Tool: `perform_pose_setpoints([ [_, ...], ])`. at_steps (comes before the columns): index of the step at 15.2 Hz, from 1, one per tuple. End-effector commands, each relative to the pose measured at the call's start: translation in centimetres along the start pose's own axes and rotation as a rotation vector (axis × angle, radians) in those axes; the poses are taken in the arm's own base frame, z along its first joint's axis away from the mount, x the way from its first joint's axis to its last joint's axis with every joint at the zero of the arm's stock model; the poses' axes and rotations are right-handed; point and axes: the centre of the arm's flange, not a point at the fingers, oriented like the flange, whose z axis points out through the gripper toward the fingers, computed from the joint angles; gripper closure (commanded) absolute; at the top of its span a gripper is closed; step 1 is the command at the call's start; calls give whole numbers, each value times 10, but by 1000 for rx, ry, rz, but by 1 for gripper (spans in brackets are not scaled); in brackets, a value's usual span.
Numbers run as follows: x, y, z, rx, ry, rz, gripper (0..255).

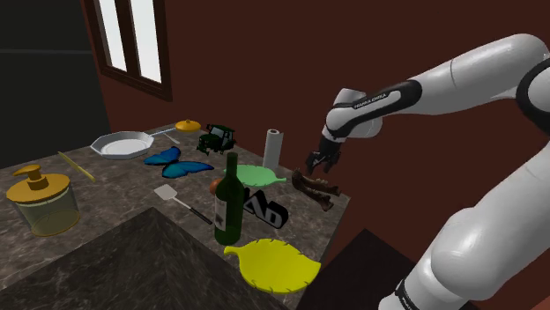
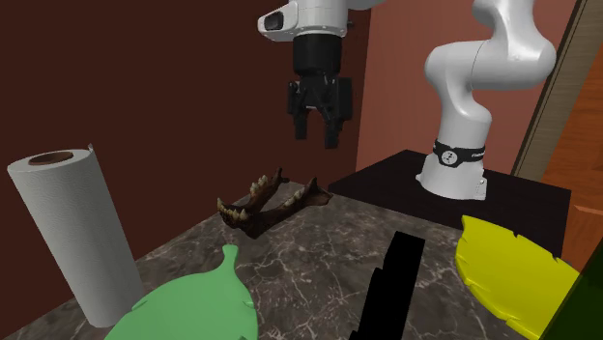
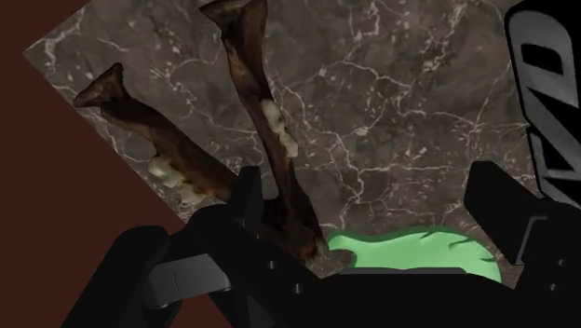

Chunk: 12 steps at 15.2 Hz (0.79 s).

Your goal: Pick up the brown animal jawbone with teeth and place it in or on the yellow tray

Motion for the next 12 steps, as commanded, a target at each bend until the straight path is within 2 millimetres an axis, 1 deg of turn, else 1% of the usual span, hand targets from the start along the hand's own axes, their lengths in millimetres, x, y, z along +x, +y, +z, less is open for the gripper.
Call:
perform_pose_setpoints([
  [1, 13, 9, 22, -3, 1, 4, 0],
  [9, 62, 46, 107, -8, -1, 20, 0],
  [10, 63, 47, 109, -8, -1, 20, 0],
  [12, 63, 47, 120, -8, -1, 20, 0],
])
